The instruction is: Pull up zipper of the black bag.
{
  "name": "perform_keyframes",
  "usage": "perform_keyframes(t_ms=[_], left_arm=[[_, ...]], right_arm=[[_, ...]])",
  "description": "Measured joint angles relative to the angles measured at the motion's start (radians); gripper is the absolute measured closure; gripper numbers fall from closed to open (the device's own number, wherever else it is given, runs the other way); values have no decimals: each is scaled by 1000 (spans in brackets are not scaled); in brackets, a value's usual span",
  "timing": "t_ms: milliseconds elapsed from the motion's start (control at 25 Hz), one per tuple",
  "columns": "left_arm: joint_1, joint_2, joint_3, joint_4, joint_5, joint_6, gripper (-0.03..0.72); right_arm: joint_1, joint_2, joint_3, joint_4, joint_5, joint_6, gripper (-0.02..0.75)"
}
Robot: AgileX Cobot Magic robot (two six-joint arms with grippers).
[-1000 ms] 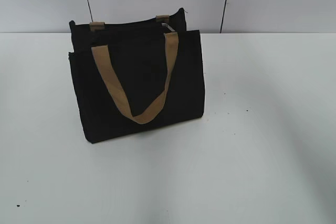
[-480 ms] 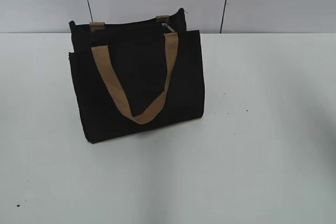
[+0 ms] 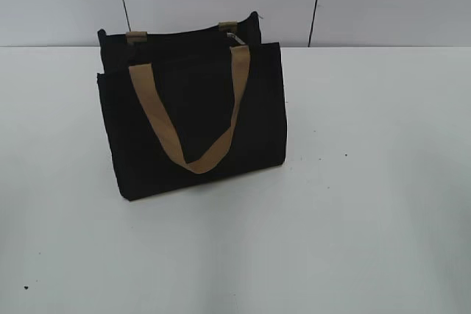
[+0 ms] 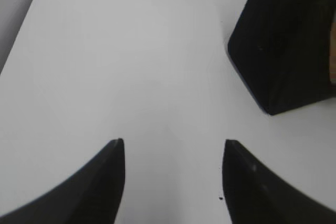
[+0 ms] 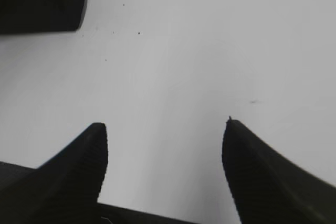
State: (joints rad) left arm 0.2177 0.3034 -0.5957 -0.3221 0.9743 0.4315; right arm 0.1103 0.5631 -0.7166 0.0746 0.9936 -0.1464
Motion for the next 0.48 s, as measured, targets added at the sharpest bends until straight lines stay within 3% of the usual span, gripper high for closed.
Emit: perform_keyframes(t_ms=[280,480], left_arm=[[-189,-25,10,-1,61,8,236],[-221,-28,10,30,138,-70,241]], right_arm=[[-2,-197,117,8,81,0,224],[-2,-335,150,17,130,0,225]])
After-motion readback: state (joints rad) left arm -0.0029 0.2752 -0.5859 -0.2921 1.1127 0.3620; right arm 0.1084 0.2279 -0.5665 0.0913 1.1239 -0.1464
